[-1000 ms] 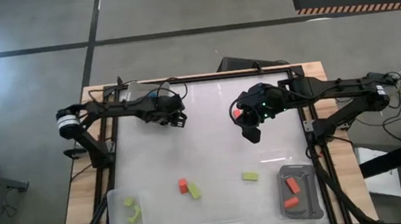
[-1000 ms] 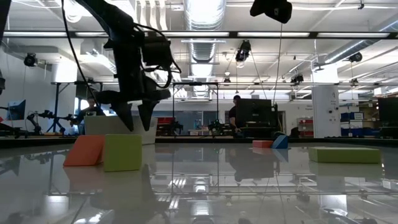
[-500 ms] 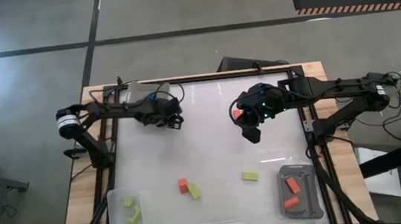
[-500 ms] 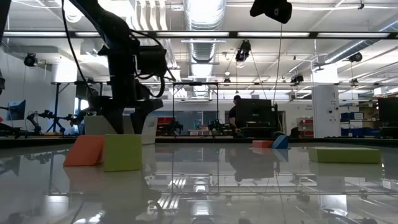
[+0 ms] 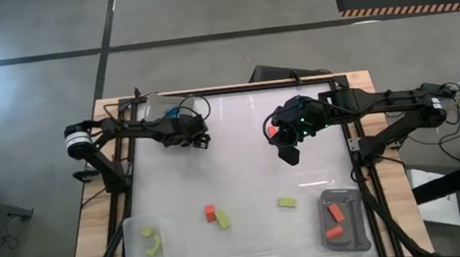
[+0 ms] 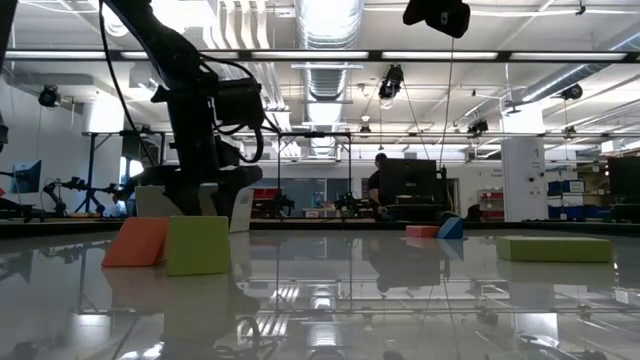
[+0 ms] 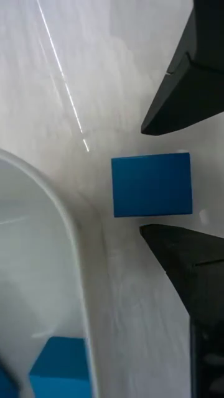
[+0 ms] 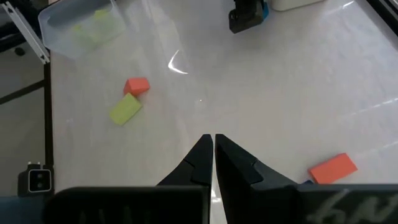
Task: Sort & place blocks by color
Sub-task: Put the blue block into the white bin
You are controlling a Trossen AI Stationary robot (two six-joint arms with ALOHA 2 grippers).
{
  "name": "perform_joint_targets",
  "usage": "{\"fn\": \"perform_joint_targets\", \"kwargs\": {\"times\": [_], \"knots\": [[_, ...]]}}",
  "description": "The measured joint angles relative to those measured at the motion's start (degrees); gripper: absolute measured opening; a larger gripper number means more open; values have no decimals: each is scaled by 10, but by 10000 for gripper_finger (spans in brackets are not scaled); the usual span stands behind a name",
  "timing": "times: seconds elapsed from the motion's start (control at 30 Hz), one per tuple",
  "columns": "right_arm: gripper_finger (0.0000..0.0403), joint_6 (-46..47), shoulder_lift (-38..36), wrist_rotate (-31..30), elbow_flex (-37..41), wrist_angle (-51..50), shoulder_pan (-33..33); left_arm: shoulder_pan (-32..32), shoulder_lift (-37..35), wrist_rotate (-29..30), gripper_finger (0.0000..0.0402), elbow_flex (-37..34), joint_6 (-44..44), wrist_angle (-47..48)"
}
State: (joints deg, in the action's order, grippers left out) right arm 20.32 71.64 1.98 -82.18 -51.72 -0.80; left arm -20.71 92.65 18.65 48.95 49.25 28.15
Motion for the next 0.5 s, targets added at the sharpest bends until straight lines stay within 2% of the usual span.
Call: {"fn": "perform_joint_targets", "kwargs": {"times": [0.17, 0.5], "knots": [[9, 0, 0, 0, 0, 0, 0, -1, 0, 4, 223, 0, -1, -2], [9, 0, 0, 0, 0, 0, 0, -1, 0, 4, 134, 0, -1, -3]]}}
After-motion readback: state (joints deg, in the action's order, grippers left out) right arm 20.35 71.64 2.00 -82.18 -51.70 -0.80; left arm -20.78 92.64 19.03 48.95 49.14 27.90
